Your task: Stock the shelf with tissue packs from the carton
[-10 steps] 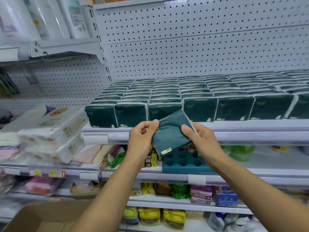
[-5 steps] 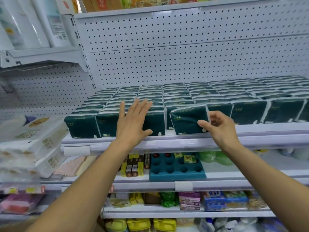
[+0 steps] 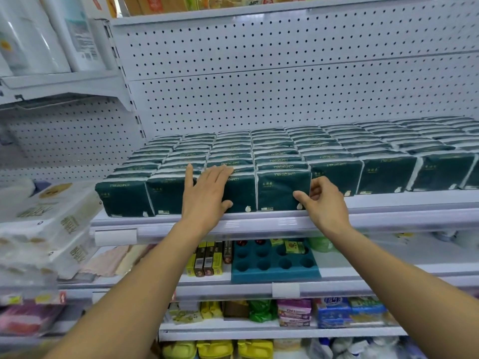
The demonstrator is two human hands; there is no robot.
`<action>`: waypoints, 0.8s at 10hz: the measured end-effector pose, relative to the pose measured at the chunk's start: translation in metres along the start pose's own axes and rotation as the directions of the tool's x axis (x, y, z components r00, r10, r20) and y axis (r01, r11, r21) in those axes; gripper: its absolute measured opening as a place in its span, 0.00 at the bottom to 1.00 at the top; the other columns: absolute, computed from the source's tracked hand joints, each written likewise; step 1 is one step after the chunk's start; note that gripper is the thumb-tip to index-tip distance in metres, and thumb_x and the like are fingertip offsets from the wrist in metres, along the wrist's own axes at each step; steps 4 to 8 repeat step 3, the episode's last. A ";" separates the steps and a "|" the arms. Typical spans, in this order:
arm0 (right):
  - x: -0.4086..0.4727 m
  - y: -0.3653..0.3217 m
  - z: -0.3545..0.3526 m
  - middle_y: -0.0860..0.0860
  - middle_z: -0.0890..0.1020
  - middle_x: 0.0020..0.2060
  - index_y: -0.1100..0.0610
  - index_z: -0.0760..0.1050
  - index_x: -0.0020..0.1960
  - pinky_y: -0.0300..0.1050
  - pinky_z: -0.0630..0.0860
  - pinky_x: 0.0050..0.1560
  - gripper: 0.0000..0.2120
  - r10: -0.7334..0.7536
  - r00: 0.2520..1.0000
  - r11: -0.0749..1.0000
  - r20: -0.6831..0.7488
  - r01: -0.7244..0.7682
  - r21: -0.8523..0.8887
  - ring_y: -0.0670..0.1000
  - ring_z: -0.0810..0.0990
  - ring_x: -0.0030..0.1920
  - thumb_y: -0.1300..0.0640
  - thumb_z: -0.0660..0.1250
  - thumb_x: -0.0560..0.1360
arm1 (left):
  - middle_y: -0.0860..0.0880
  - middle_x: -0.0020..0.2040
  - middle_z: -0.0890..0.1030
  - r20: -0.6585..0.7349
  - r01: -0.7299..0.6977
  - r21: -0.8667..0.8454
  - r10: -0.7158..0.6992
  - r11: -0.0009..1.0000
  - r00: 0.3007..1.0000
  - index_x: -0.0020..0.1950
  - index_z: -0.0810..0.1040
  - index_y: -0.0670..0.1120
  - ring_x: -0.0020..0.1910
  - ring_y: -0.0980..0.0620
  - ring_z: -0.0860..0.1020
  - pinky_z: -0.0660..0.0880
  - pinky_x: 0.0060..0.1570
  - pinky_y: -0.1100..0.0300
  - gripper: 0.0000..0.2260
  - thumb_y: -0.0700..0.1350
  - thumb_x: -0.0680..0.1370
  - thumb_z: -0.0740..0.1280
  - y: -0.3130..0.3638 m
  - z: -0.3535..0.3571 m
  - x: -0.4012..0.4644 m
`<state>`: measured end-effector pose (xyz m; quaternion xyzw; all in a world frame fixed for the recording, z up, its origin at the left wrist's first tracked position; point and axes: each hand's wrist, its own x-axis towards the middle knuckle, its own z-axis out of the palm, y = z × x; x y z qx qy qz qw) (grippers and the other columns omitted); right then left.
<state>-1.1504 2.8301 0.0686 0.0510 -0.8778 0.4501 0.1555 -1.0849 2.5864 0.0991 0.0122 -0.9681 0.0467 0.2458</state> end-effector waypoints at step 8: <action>-0.007 -0.014 -0.004 0.55 0.78 0.51 0.57 0.71 0.55 0.53 0.75 0.51 0.14 -0.014 0.998 0.980 0.062 0.026 -0.197 0.56 0.76 0.51 0.49 0.67 0.77 | 0.53 0.78 0.59 0.063 0.017 -0.016 -0.016 1.000 0.998 0.79 0.54 0.53 0.79 0.50 0.54 0.37 0.75 0.37 0.33 0.59 0.78 0.66 0.003 -0.003 0.002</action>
